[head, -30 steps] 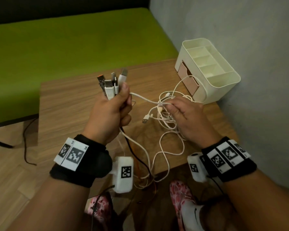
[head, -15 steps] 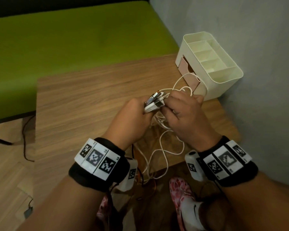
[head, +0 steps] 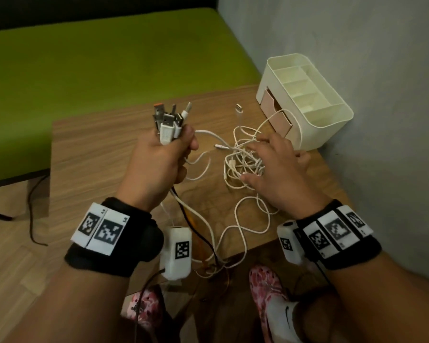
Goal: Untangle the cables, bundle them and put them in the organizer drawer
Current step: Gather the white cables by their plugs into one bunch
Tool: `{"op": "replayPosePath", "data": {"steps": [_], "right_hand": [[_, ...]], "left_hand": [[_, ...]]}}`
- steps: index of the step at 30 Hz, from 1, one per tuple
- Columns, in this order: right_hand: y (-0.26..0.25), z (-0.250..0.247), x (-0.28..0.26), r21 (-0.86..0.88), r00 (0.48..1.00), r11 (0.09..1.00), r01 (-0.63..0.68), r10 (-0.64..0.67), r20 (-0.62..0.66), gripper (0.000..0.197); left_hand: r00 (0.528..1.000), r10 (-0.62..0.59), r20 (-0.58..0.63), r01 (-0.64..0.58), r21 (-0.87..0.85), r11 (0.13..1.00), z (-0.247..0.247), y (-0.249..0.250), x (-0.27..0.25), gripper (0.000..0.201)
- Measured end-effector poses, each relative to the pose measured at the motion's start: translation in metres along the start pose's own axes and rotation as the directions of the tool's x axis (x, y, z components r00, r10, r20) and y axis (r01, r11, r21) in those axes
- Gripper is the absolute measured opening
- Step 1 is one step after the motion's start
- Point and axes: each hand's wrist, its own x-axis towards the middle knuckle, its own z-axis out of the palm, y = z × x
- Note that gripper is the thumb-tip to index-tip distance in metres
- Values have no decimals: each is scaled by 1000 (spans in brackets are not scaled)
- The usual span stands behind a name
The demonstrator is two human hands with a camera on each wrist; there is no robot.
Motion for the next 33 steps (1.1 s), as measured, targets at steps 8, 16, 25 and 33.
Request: {"op": "replayPosePath", "data": {"steps": [8, 16, 25, 33], "right_hand": [[-8, -9, 3, 335, 996, 940, 74, -84, 16, 14], [-6, 2, -1, 73, 977, 976, 207, -211, 44, 25], [-22, 8, -5, -238, 972, 943, 233, -234, 24, 11], [-19, 6, -1, -151, 966, 963, 223, -240, -100, 20]], "left_hand": [[997, -53, 60, 46, 112, 993, 3, -1, -2, 32], [989, -131, -74, 150, 529, 835, -3, -11, 4, 27], [929, 323, 183, -306, 869, 389, 32, -26, -6, 51], [939, 203, 277, -342, 704, 622, 42, -21, -14, 44]]}}
